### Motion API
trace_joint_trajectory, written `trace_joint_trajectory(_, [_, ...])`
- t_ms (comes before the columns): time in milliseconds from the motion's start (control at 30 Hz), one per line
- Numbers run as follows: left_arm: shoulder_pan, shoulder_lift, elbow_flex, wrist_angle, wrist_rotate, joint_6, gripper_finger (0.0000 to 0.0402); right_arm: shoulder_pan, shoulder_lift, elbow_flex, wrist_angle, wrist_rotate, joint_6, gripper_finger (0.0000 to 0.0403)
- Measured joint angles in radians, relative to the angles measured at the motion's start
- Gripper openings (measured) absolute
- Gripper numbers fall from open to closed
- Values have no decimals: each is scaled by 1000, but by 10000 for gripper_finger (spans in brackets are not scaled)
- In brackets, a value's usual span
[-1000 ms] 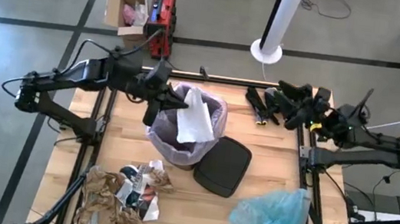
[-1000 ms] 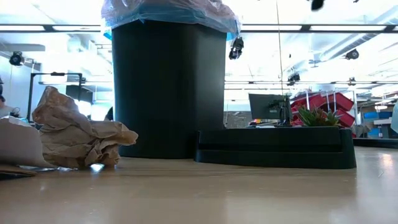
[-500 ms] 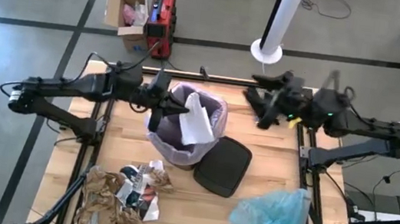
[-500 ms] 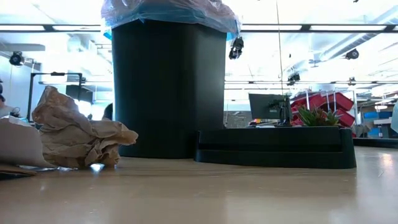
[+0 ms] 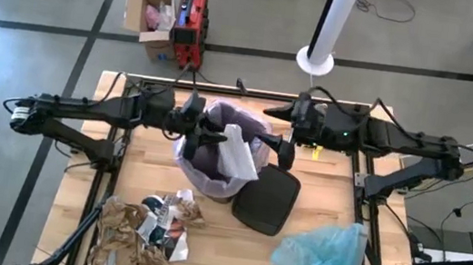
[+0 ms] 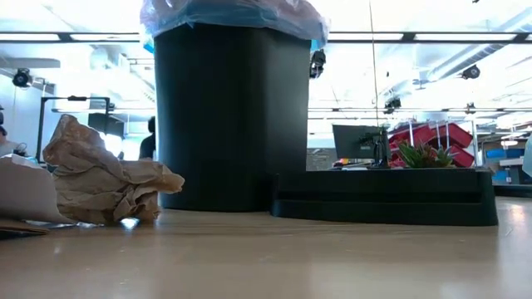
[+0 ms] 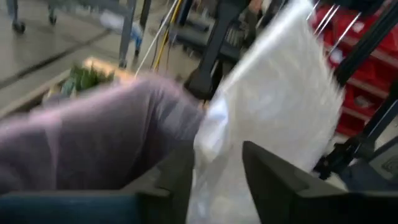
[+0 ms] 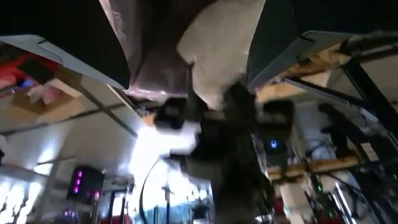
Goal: Place trash/remove bag and relplace
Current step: Put the white plastic into the black trash bin, then move the black trash bin to the top center of the table
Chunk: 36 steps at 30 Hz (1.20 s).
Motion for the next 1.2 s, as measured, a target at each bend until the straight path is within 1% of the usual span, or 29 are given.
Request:
trace_joint_trajectory(67, [0,-7,24,-3,0,1,165,0,13,32,-40,-2,6,309])
trace_joint_trajectory(167, [1,-10,52,-52,0,14,194,0,26,69,-106,-15,16,309])
trace_joint_trajectory(367, [6,-13,109,-134,-11,42,231,0,31,79,-208,-16,33,309])
trace_joint_trajectory(533, [6,-6,130,-141,-153,116,239,0,71,79,-197,-42,31,309])
trace_joint_trajectory(633, [6,-5,130,-146,-168,122,235,0,100,79,-208,-78,29,309])
trace_joint_trajectory(733, [-1,-31,178,-196,-168,122,226,3,107,79,-240,-128,30,309])
trace_joint_trajectory(833, [-17,-62,263,-355,-204,122,217,13,107,79,-325,-175,30,309])
trace_joint_trajectory(933, [-39,-77,358,-607,-230,96,209,34,108,79,-431,-191,49,309])
trace_joint_trajectory(1000, [-61,-84,412,-785,-230,33,205,48,107,75,-496,-190,65,309])
trace_joint_trajectory(1100, [-110,-101,456,-1020,-228,-82,200,73,108,43,-523,-169,103,309])
trace_joint_trajectory(1200, [-177,-121,458,-1167,-228,-216,195,94,115,7,-519,-163,127,309])
